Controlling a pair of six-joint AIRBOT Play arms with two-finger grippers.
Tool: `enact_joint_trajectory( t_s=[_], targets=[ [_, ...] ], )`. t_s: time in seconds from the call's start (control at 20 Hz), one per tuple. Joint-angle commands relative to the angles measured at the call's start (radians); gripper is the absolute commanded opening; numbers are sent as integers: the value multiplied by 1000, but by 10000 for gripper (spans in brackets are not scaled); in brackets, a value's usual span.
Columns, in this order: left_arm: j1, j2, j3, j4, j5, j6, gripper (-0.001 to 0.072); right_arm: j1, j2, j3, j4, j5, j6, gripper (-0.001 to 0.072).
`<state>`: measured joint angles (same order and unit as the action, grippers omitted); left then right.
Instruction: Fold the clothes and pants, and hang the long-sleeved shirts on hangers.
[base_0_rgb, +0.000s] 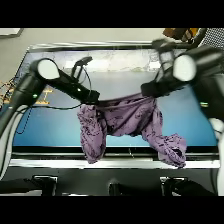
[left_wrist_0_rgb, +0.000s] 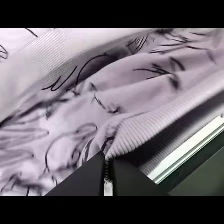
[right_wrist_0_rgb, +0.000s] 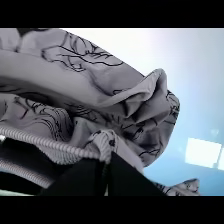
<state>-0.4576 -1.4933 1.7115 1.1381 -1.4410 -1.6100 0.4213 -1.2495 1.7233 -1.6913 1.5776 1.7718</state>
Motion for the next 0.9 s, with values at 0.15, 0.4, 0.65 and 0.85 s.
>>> enact_joint_trajectory(
  t_s=[0.15, 0.4, 0.65, 0.85],
  targets=[
    [-19, 165, 26, 190, -150, -173, 22, 1, 65, 117, 208, 166, 137, 39],
    [-51, 234, -192, 207, -93, -235, 22, 182, 118, -252, 43, 65, 221, 38],
    [-57, 227, -398, 198, 72, -254, 25, 211, 138, -478, -58, -100, 470, 38],
    [-57, 199, -402, 197, 153, -253, 279, 211, 111, -478, -80, -222, 540, 38]
  ],
)
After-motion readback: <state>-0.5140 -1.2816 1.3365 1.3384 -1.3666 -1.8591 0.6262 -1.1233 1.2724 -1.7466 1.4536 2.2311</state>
